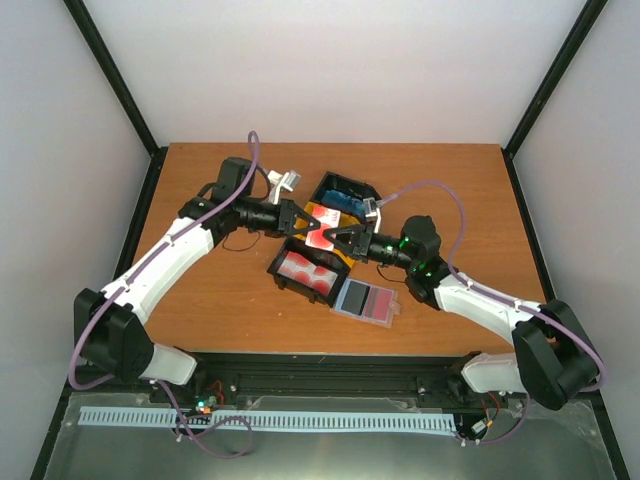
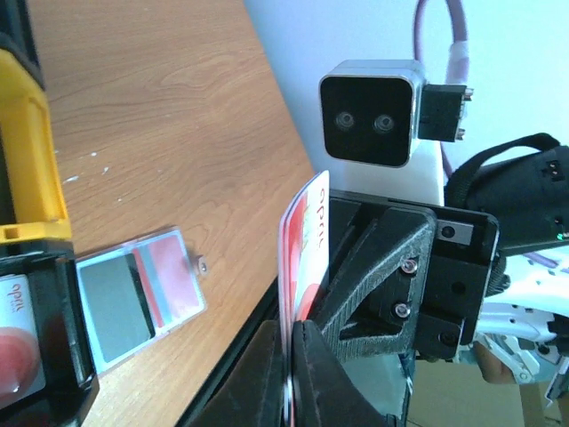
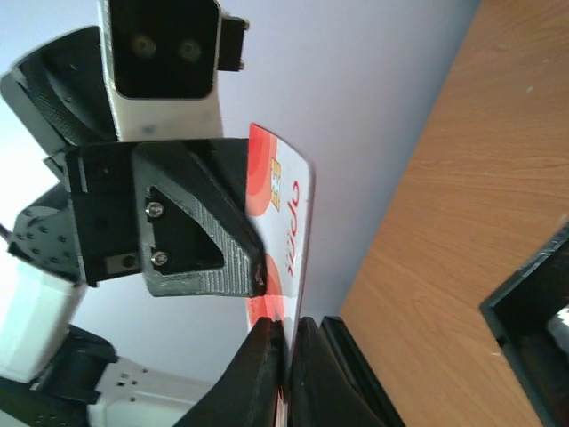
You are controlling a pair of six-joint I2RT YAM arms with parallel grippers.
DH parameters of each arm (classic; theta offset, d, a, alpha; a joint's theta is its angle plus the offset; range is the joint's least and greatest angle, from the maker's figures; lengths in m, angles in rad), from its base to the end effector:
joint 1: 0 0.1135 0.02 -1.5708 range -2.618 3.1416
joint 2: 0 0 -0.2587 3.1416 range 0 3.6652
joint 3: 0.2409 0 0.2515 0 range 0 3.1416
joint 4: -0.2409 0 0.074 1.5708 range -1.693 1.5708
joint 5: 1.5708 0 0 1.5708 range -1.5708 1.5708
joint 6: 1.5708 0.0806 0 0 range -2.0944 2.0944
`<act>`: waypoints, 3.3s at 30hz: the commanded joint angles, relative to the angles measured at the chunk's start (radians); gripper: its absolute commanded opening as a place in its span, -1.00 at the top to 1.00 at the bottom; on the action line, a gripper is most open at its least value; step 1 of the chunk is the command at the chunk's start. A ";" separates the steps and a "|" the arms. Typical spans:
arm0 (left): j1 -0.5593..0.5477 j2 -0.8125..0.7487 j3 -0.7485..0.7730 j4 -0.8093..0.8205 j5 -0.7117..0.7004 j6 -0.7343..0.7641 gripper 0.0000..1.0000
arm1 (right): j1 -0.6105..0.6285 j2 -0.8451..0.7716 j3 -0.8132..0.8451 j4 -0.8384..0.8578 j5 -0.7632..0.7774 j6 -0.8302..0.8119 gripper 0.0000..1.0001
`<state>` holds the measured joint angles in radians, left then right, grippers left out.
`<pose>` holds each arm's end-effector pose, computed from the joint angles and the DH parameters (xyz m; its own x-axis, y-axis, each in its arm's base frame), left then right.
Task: Put the credit cards into the card holder
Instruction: Pick up the credit card from the storage box.
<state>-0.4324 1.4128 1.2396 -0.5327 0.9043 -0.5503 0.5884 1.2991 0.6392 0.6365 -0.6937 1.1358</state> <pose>0.2680 -0.1935 0.3057 -0.9215 0.0693 -0.3820 0.3757 0.4070 -0.8326 0.2345 0.2184 0.2572 -0.8774 0.2528 -0.4077 -0.3863 0.1318 0.9129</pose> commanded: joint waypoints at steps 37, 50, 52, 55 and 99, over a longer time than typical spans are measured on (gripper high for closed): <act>0.070 -0.104 -0.072 0.046 -0.017 -0.007 0.12 | -0.036 -0.092 0.007 -0.003 -0.003 -0.019 0.94; 0.070 -0.104 -0.134 0.152 0.181 -0.007 0.11 | -0.037 -0.068 0.013 0.083 -0.081 0.022 0.95; 0.070 -0.093 -0.136 0.127 0.175 0.008 0.27 | -0.036 -0.064 0.008 0.107 -0.088 0.036 0.94; 0.070 -0.086 -0.142 0.121 0.170 0.011 0.46 | -0.036 -0.057 -0.003 0.161 -0.098 0.065 0.94; 0.119 -0.096 -0.134 0.213 0.315 -0.124 0.99 | -0.106 -0.038 -0.115 0.284 -0.088 0.147 0.92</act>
<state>-0.3531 1.3643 1.0885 -0.3252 1.2308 -0.6693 0.5182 1.2888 0.5571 0.9073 -0.7990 1.2827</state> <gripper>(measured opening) 0.011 0.042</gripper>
